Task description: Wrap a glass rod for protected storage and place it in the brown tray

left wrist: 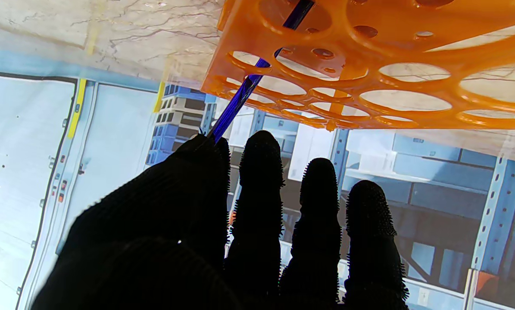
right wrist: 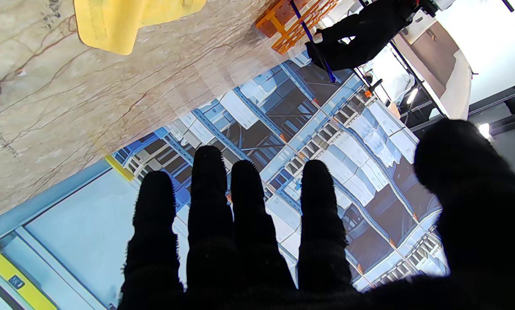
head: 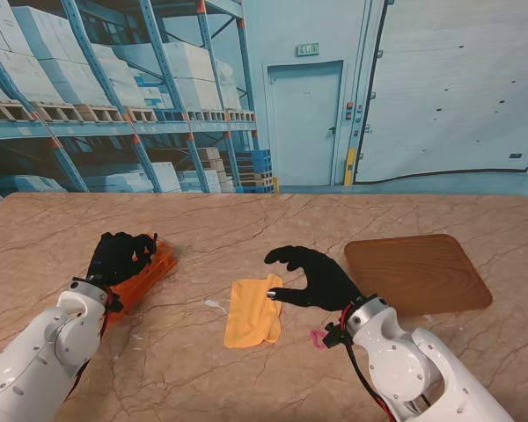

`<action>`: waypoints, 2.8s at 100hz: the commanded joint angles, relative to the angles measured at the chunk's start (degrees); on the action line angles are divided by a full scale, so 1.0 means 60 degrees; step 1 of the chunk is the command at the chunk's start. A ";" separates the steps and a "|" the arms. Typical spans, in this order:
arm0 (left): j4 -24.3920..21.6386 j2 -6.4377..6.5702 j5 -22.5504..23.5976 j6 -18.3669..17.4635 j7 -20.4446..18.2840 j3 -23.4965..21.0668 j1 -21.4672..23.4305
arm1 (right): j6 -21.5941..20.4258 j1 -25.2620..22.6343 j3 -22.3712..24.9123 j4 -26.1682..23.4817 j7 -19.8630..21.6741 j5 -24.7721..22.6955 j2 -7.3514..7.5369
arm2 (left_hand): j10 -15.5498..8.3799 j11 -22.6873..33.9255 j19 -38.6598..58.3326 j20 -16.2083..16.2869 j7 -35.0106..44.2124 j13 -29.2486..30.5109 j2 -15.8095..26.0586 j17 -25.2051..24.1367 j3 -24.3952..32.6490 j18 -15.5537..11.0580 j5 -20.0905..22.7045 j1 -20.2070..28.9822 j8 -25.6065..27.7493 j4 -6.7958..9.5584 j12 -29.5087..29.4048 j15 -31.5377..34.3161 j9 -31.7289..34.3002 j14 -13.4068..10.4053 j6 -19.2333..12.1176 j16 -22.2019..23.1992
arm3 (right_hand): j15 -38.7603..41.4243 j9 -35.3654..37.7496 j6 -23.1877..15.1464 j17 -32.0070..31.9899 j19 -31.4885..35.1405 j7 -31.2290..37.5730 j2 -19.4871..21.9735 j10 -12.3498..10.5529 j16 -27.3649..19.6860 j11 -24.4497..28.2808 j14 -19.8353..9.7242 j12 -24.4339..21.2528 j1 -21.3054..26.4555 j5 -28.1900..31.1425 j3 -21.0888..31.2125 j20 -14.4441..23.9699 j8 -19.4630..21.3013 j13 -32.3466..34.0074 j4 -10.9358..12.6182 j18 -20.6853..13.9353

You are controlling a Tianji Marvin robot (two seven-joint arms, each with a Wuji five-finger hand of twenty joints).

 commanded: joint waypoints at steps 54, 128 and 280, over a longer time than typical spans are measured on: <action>-0.0033 -0.0179 -0.0308 -0.0413 0.0333 -0.0230 0.0181 | 0.0048 -0.0012 -0.0042 -0.0044 0.0019 0.0070 -0.0048 | 0.0170 0.0879 0.0315 0.0036 0.1216 -0.0063 -0.0483 -0.0117 0.1205 0.0141 -0.0022 -0.0431 0.0847 0.0327 0.0526 0.0376 0.0146 -0.0091 -0.0382 0.0269 | 0.0096 0.0184 -0.0241 0.0039 -0.0245 -0.0009 0.0305 -0.0135 0.0122 -0.0153 -0.0149 0.0027 -0.0445 0.0197 0.0184 0.0223 0.0050 0.0287 0.0142 -0.0017; -0.0360 -0.0274 -0.0552 -0.0879 0.0531 -0.0704 0.0522 | 0.0009 0.0011 -0.0055 0.0009 0.0022 0.0080 -0.0047 | 0.0185 0.1106 0.0480 0.0057 0.1228 0.0029 -0.0546 -0.0059 0.1496 0.0181 0.0017 -0.0603 0.0862 0.0296 0.0449 0.0567 0.0166 -0.0044 -0.0240 0.0387 | 0.0083 0.0190 -0.0241 0.0039 -0.0252 0.0005 0.0317 -0.0132 0.0120 -0.0165 -0.0129 0.0023 -0.0471 0.0224 0.0207 0.0233 0.0061 0.0269 0.0137 -0.0007; -0.2768 -0.0132 -0.0848 -0.1355 -0.1306 -0.1121 0.1517 | -0.0379 -0.0301 0.0382 -0.0195 -0.0220 0.0069 -0.0082 | 0.0214 0.1203 0.0600 0.0052 0.1227 0.0126 -0.0602 0.0029 0.1639 0.0202 0.0068 -0.0645 0.0858 0.0298 0.0388 0.0630 0.0237 -0.0007 -0.0171 0.0413 | 0.0055 0.0189 -0.0243 0.0040 -0.0269 -0.0006 0.0319 -0.0126 0.0111 -0.0192 -0.0137 0.0019 -0.0488 0.0227 0.0183 0.0243 0.0074 0.0272 0.0135 -0.0008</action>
